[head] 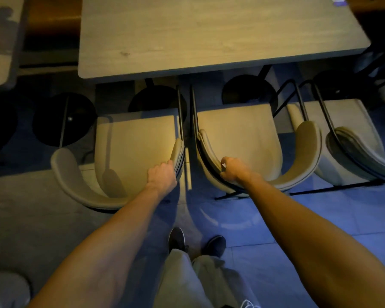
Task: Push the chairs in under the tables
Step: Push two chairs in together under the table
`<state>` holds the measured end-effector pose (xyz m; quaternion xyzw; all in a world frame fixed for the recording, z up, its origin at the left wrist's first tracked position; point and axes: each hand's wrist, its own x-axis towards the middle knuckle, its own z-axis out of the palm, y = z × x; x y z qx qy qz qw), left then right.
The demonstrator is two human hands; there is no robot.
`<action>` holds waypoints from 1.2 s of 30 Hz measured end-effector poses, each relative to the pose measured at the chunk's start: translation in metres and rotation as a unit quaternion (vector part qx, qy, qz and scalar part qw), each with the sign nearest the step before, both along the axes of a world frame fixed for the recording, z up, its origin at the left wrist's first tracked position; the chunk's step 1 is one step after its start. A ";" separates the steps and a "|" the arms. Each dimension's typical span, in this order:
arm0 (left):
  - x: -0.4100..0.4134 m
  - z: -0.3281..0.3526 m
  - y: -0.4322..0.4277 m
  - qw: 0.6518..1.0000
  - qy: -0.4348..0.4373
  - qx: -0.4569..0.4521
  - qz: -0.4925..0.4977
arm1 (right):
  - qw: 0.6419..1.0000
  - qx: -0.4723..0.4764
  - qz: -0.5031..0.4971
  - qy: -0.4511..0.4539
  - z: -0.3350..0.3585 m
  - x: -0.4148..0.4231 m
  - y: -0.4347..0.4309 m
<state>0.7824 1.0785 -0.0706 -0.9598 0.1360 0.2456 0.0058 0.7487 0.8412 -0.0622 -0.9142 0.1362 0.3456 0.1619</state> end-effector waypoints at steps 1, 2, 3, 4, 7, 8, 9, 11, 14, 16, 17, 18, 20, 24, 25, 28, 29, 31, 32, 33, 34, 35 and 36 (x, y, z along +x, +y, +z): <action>0.003 0.006 -0.007 1.000 -0.015 -0.004 -0.011 | 1.000 0.004 0.002 -0.005 0.004 0.001 -0.002; 0.006 0.012 -0.015 0.999 -0.026 -0.012 -0.024 | 1.000 0.009 0.003 -0.007 0.008 0.002 -0.005; 0.008 0.016 -0.026 0.998 -0.036 -0.023 -0.041 | 1.000 0.015 0.005 -0.007 0.013 0.003 -0.010; 0.011 0.020 -0.038 0.996 -0.049 -0.037 -0.063 | 1.000 0.021 0.008 -0.007 0.017 0.005 -0.017; 0.014 0.029 -0.084 0.988 -0.087 -0.060 -0.117 | 0.999 0.029 0.005 -0.024 0.031 0.005 -0.049; 0.013 0.031 -0.102 0.985 -0.095 -0.063 -0.128 | 0.999 0.031 0.003 -0.034 0.036 0.004 -0.063; 0.010 0.034 -0.121 0.984 -0.100 -0.067 -0.135 | 0.999 0.032 0.002 -0.043 0.039 0.001 -0.080; 0.000 0.037 -0.161 0.982 -0.103 -0.072 -0.141 | 0.998 0.034 -0.001 -0.056 0.046 -0.008 -0.115; -0.022 0.037 -0.223 0.984 -0.087 -0.078 -0.132 | 0.998 0.040 0.010 -0.051 0.054 -0.023 -0.167; -0.038 0.035 -0.268 0.986 -0.072 -0.088 -0.121 | 0.998 0.027 0.026 -0.048 0.060 -0.032 -0.200; -0.045 0.035 -0.290 0.986 -0.070 -0.096 -0.118 | 0.998 0.024 0.031 -0.049 0.062 -0.034 -0.216; -0.052 0.036 -0.311 0.986 -0.066 -0.103 -0.116 | 0.998 0.024 0.033 -0.052 0.064 -0.036 -0.232; -0.062 0.038 -0.351 0.985 -0.060 -0.111 -0.122 | 0.997 0.023 0.031 -0.060 0.066 -0.040 -0.262; -0.071 0.042 -0.411 0.983 -0.045 -0.115 -0.135 | 0.998 0.023 0.010 -0.053 0.060 -0.049 -0.313; -0.071 0.040 -0.423 0.984 -0.039 -0.117 -0.130 | 0.999 0.024 0.003 -0.048 0.056 -0.051 -0.325; -0.069 0.031 -0.450 0.985 -0.006 -0.132 -0.107 | 0.999 0.024 -0.007 -0.043 0.045 -0.055 -0.359; -0.069 0.027 -0.459 0.986 0.008 -0.134 -0.099 | 0.999 0.019 -0.009 -0.042 0.041 -0.056 -0.370; -0.068 0.020 -0.474 0.987 0.041 -0.131 -0.087 | 0.999 -0.005 -0.010 -0.037 0.033 -0.057 -0.389; -0.066 0.018 -0.482 0.986 0.058 -0.132 -0.081 | 0.999 -0.018 -0.012 -0.037 0.029 -0.058 -0.399; -0.064 0.016 -0.489 0.986 0.071 -0.136 -0.072 | 0.999 -0.029 -0.015 -0.042 0.025 -0.058 -0.408; -0.061 0.013 -0.496 0.985 0.079 -0.143 -0.058 | 0.998 -0.038 -0.018 -0.048 0.019 -0.058 -0.417; -0.059 0.011 -0.502 0.984 0.082 -0.149 -0.042 | 0.997 -0.049 -0.020 -0.054 0.014 -0.058 -0.427; -0.057 0.011 -0.507 0.984 0.083 -0.154 -0.027 | 0.996 -0.058 -0.023 -0.060 0.010 -0.059 -0.435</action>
